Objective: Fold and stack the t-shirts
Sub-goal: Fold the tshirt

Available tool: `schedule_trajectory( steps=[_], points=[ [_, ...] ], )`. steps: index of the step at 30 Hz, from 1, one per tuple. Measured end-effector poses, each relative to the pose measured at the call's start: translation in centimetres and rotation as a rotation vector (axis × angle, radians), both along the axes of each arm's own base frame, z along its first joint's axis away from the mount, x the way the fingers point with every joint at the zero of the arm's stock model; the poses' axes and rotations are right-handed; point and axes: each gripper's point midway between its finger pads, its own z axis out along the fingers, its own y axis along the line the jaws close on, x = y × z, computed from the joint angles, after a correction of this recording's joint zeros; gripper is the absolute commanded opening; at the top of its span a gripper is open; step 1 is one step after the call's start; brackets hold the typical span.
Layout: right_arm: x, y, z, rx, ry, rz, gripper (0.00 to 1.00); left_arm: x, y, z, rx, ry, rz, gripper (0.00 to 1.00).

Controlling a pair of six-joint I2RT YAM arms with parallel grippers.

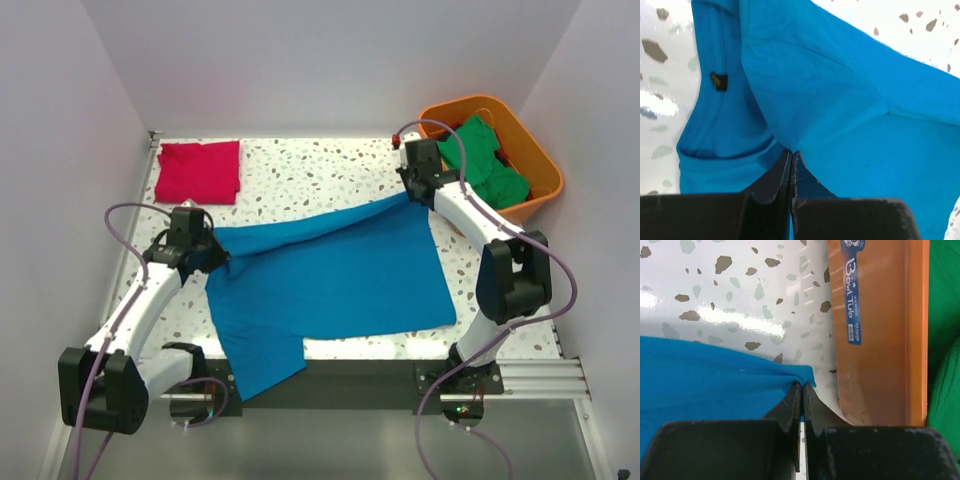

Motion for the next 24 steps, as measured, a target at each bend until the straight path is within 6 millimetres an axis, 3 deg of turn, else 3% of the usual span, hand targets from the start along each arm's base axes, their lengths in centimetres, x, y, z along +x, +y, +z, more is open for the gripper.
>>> schedule_trajectory(
  steps=[5, 9, 14, 24],
  points=[
    [-0.2, -0.1, -0.2, -0.011, 0.010, 0.006, 0.00, -2.2, -1.0, 1.1, -0.058, 0.002, -0.036, 0.00],
    [-0.2, -0.3, -0.2, -0.024, 0.009, 0.005, 0.00, -2.6, -2.7, 2.3, -0.139, -0.009, -0.102, 0.00],
    [-0.2, -0.5, -0.2, -0.033, 0.010, 0.004, 0.00, -3.0, -3.8, 2.0, -0.194, 0.022, -0.145, 0.00],
    [-0.3, -1.4, -0.9, -0.090, 0.032, -0.020, 0.00, -3.5, 0.3, -1.7, -0.022, 0.149, 0.034, 0.00]
  ],
)
